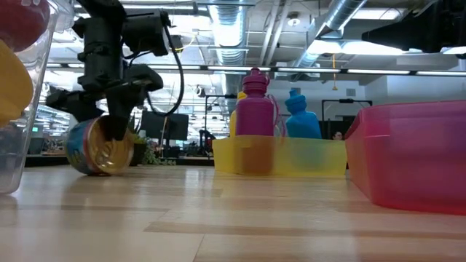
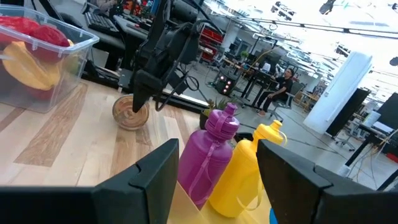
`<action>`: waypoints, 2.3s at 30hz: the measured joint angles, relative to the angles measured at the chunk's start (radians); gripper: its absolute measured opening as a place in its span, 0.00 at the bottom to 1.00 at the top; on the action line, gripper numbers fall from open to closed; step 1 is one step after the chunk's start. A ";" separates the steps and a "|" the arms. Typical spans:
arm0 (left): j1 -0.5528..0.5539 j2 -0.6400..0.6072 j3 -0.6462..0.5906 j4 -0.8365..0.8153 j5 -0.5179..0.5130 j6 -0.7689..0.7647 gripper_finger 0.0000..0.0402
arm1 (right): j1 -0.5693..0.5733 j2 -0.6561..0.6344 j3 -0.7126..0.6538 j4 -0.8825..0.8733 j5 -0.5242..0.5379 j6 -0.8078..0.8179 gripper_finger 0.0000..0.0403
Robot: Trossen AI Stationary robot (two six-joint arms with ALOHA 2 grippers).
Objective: Pick & Place Food Item
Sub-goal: Put the blue and pink tuna can into the red bin
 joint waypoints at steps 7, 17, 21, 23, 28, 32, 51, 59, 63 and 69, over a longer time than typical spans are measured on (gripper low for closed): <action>-0.027 -0.027 -0.002 0.119 -0.050 0.173 0.46 | -0.005 0.000 0.000 0.042 0.026 0.036 0.52; -0.163 -0.207 -0.002 0.242 -0.335 0.387 0.46 | -0.061 0.010 0.000 0.135 -0.142 0.109 0.52; -0.214 -0.255 -0.001 0.457 -0.454 0.614 0.46 | -0.153 0.049 0.000 0.185 -0.307 0.178 0.52; -0.235 -0.252 -0.001 0.570 -0.486 0.750 0.46 | -0.213 0.087 0.000 0.231 -0.363 0.203 0.52; -0.244 -0.182 -0.001 0.874 -0.498 1.044 0.46 | -0.360 0.228 0.000 0.419 -0.498 0.213 0.54; -0.240 -0.106 -0.001 1.082 -0.457 1.193 0.46 | -0.458 0.331 0.032 0.445 -0.583 0.310 0.60; -0.208 0.076 -0.001 1.413 -0.198 1.330 0.46 | -0.584 0.602 0.323 0.261 -0.949 0.390 0.82; -0.186 0.073 0.000 1.410 -0.164 1.342 0.46 | -0.580 0.616 0.351 0.250 -1.042 0.392 0.82; -0.170 0.074 -0.001 1.399 -0.147 1.356 0.46 | -0.578 0.615 0.352 0.223 -1.043 0.393 0.84; -0.148 0.076 -0.001 1.389 -0.143 1.358 0.46 | -0.557 0.615 0.354 0.206 -1.064 0.392 0.87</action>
